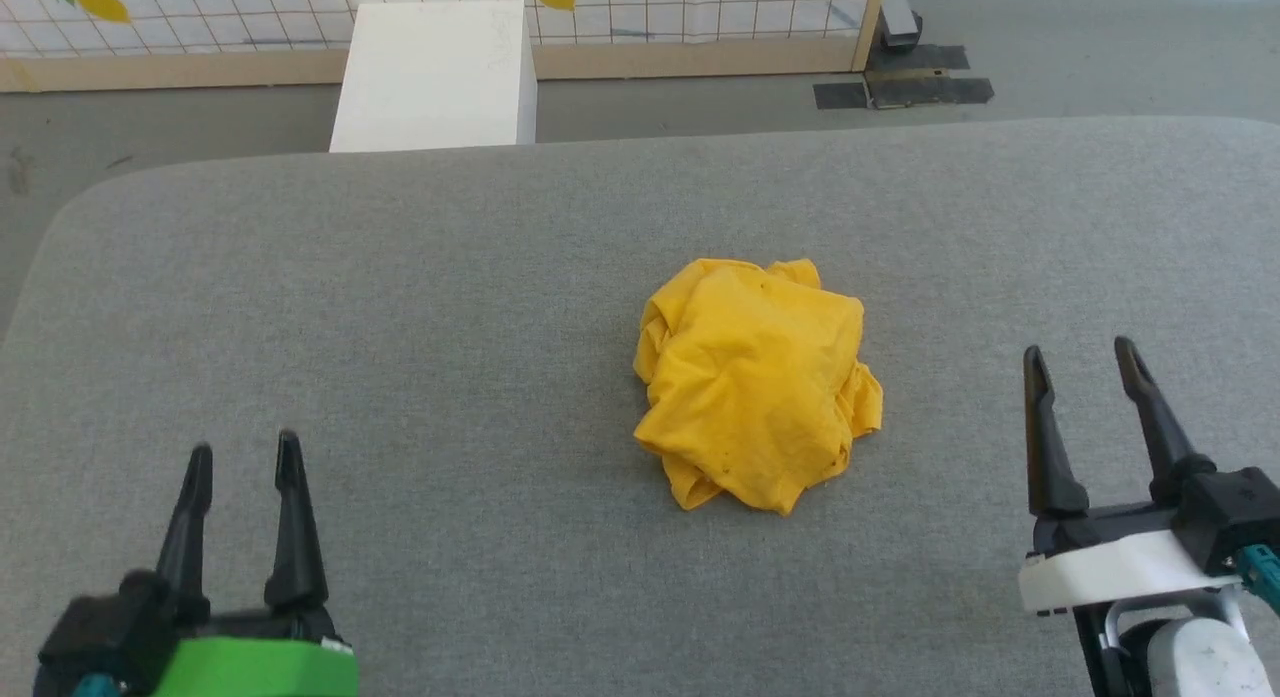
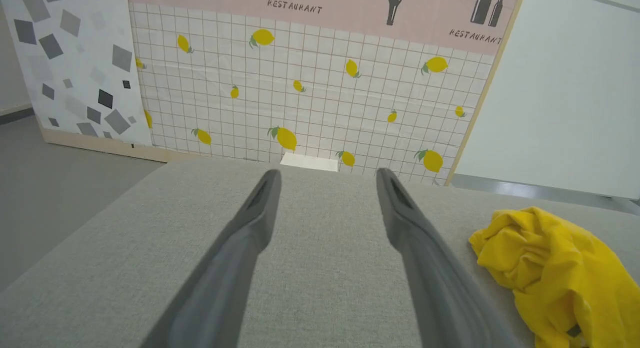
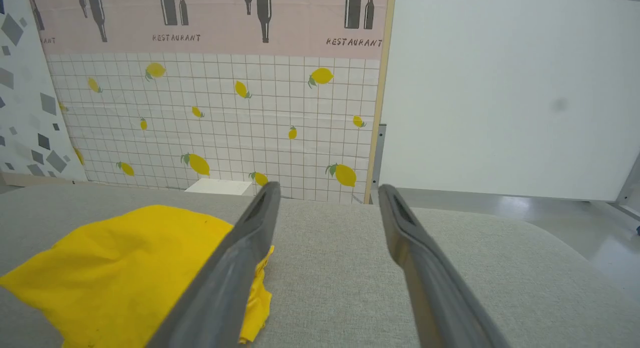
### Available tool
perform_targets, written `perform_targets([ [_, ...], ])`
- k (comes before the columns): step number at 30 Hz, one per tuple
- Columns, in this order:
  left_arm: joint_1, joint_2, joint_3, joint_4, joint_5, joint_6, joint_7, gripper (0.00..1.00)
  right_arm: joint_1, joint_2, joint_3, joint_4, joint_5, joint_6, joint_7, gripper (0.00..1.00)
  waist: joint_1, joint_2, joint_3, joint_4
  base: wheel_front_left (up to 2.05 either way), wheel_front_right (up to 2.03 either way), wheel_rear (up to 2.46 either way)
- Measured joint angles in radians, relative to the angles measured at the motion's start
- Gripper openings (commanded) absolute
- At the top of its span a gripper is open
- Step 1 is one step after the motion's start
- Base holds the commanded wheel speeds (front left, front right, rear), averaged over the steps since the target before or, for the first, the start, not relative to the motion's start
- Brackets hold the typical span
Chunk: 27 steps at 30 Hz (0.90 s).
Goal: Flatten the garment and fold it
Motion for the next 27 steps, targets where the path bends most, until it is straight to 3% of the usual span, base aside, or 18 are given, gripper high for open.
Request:
perform_targets([
  [5, 0.025, -0.105, 0.059, 0.026, 0.036, -0.089, 0.000, 1.00, 0.021, 0.000, 0.007, 0.018, 0.001, 0.000, 0.000, 1.00, 0.0000, 0.0000, -0.010, 0.014, 0.00, 0.00, 0.00],
  [11, 0.017, -0.170, 0.097, 0.045, 0.091, -0.169, 0.000, 1.00, -0.013, 0.000, 0.026, 0.013, 0.000, 0.000, 0.058, 1.00, 0.0000, 0.0000, 0.001, 0.037, 0.00, 0.00, 0.00],
  [16, 0.010, -0.194, 0.126, 0.060, 0.104, -0.200, 0.000, 1.00, -0.102, -0.005, 0.051, -0.016, 0.029, 0.000, 0.208, 1.00, 0.0001, 0.0000, 0.035, 0.050, 0.00, 0.00, 0.00],
  [27, -0.072, -0.218, 0.132, 0.087, 0.128, -0.232, 0.000, 1.00, -0.186, -0.121, 0.073, -0.025, 0.148, 0.000, 0.571, 1.00, 0.0001, 0.0000, 0.150, 0.092, 0.00, 0.00, 0.00],
])
